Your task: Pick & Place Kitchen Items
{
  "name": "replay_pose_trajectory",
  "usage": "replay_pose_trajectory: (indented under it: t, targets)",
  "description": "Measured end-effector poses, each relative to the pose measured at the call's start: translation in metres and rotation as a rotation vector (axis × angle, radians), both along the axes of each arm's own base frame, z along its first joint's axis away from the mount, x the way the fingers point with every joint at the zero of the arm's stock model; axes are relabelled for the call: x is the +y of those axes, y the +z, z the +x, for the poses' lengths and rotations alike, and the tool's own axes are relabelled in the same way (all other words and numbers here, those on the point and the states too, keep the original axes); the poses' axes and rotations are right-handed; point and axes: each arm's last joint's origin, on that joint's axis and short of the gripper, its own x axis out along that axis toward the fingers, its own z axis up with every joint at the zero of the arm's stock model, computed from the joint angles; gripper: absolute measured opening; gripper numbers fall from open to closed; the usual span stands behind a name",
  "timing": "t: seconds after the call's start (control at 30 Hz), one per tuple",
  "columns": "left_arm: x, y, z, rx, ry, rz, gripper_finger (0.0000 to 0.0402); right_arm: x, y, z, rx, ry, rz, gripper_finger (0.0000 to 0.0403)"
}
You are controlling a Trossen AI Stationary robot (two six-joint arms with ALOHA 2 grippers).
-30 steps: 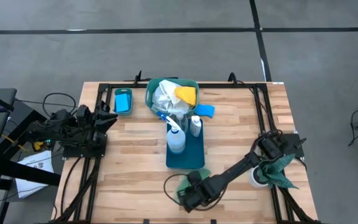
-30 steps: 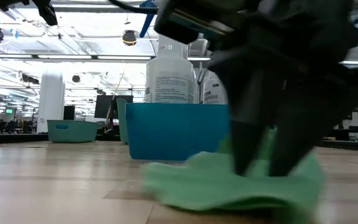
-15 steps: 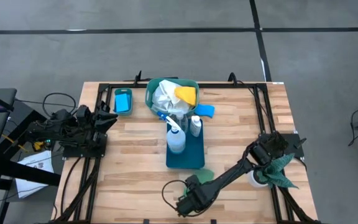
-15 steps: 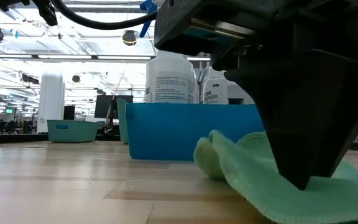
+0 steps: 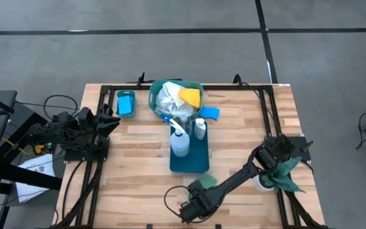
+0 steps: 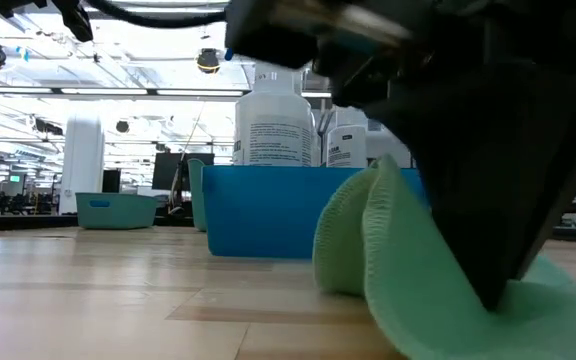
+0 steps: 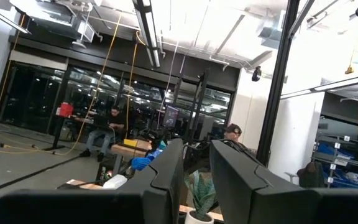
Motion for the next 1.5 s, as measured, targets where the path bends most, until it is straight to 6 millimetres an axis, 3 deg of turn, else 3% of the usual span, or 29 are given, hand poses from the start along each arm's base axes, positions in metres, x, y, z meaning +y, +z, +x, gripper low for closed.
replay_pose_trajectory:
  t: [0.17, 0.43, 0.57, 0.77, 1.0, 1.17, 1.5]
  targets:
    - [0.0, 0.0, 0.0, -0.001, -0.01, -0.02, 0.0076, 0.016, 0.017, -0.002, -0.061, 0.001, 0.009, 0.0002]
    - [0.0, 0.0, 0.001, 0.001, -0.022, -0.018, 0.0076, 0.05, 0.073, -0.01, -0.306, -0.053, -0.027, 0.0001]
    - [0.0, -0.001, 0.001, 0.008, -0.026, -0.02, 0.0076, 0.055, 0.101, -0.009, -0.421, -0.012, -0.041, 0.0001]
    - [-0.002, -0.004, 0.003, 0.048, -0.073, -0.048, 0.0076, 0.035, 0.116, 0.002, -0.471, 0.035, -0.091, 0.0]
    - [-0.007, -0.015, 0.012, 0.183, -0.278, -0.142, 0.0076, -0.004, 0.138, 0.025, -0.532, 0.135, -0.183, 0.0]
    - [-0.01, -0.027, 0.019, 0.332, -0.373, -0.213, 0.0076, -0.03, 0.142, 0.039, -0.509, 0.272, -0.243, 0.0]
    - [-0.023, -0.038, 0.033, 0.482, -0.494, -0.157, 0.0088, -0.064, 0.147, 0.062, -0.532, 0.413, -0.289, 0.0]
